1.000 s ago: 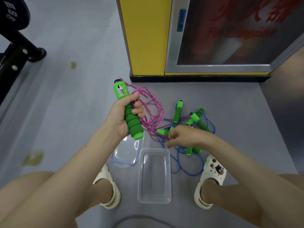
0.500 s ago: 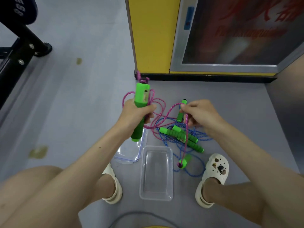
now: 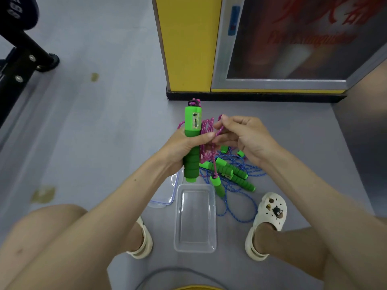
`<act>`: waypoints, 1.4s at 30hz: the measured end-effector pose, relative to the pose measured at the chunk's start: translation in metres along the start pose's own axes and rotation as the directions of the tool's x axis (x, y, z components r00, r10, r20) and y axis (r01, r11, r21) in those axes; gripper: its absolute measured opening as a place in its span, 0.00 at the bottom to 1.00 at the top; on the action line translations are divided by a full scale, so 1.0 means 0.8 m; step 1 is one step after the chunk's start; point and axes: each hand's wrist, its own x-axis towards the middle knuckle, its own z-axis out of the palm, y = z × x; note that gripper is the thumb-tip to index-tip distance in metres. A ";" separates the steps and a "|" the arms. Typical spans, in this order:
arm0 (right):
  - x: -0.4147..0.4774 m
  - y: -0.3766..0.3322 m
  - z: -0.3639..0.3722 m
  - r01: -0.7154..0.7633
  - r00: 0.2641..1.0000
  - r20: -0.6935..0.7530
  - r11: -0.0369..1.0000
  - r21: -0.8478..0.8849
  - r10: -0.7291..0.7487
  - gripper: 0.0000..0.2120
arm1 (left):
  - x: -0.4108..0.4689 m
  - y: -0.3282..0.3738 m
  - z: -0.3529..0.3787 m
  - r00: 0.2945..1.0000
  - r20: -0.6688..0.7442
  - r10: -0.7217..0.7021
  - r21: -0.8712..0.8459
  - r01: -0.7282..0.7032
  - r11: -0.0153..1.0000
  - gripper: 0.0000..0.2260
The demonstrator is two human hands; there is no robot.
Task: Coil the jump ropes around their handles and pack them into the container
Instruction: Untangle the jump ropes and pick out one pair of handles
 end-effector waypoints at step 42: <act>-0.006 0.063 -0.066 -0.195 0.943 -0.011 0.523 -0.830 0.334 0.15 | -0.018 0.023 -0.134 0.763 -0.593 -0.256 -0.503 -0.104 0.858 0.10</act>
